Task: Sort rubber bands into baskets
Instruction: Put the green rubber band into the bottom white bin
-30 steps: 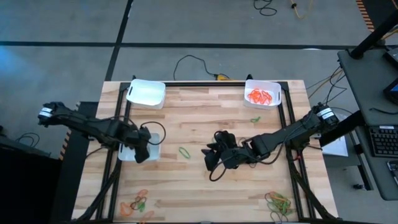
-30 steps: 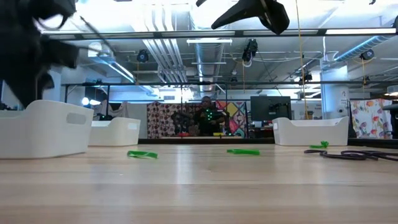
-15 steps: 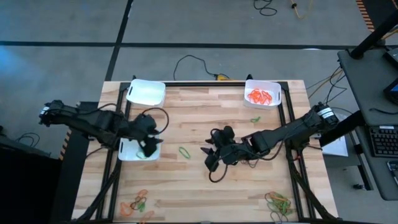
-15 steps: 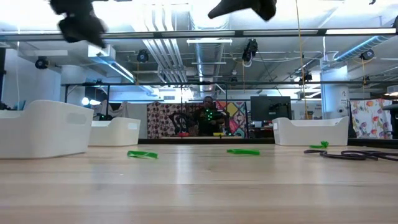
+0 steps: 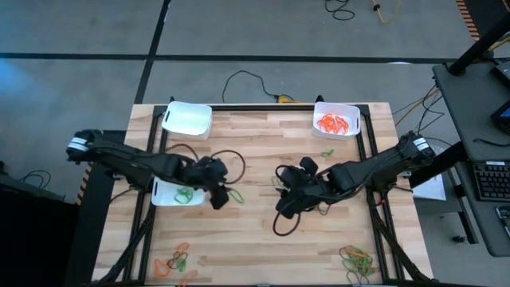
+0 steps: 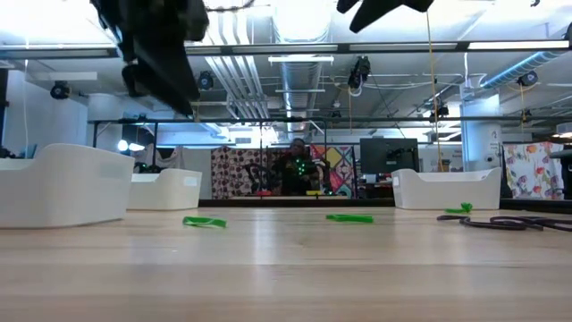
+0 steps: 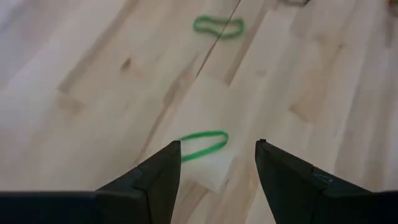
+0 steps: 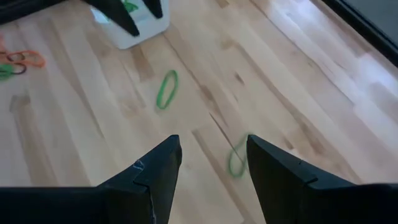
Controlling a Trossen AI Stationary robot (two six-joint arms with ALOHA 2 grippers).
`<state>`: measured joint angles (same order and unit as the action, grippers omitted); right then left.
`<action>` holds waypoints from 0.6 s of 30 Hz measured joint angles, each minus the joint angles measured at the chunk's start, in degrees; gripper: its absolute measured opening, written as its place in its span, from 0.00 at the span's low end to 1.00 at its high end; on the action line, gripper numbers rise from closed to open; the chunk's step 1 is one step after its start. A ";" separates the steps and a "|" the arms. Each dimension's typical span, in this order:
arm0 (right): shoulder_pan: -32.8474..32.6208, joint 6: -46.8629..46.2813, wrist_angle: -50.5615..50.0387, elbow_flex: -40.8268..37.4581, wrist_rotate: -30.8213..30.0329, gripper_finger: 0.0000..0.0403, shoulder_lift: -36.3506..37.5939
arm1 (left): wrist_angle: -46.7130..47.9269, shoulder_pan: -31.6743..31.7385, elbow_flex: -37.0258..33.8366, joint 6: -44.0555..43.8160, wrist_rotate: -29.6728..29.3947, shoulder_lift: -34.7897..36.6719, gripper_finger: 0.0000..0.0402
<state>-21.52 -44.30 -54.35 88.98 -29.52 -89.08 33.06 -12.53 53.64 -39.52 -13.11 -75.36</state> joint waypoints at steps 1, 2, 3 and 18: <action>0.00 -0.92 -0.15 -0.17 0.01 0.44 0.00 | -0.38 0.00 0.03 -0.18 0.45 -1.31 0.47; -0.14 -1.75 -0.18 -0.31 -0.01 0.44 0.00 | -0.64 0.00 0.03 -0.19 0.63 -2.57 0.47; -0.21 -2.71 -0.13 -0.44 -0.02 0.44 0.00 | -0.71 0.00 0.03 -0.21 0.75 -3.71 0.47; -0.61 -5.26 -0.22 -1.10 -0.48 0.44 0.00 | -2.46 5.28 0.14 -3.03 8.14 -17.50 0.44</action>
<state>-22.13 -49.56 -54.57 87.88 -30.00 -89.08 30.61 -7.25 53.78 -42.55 -4.97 -92.86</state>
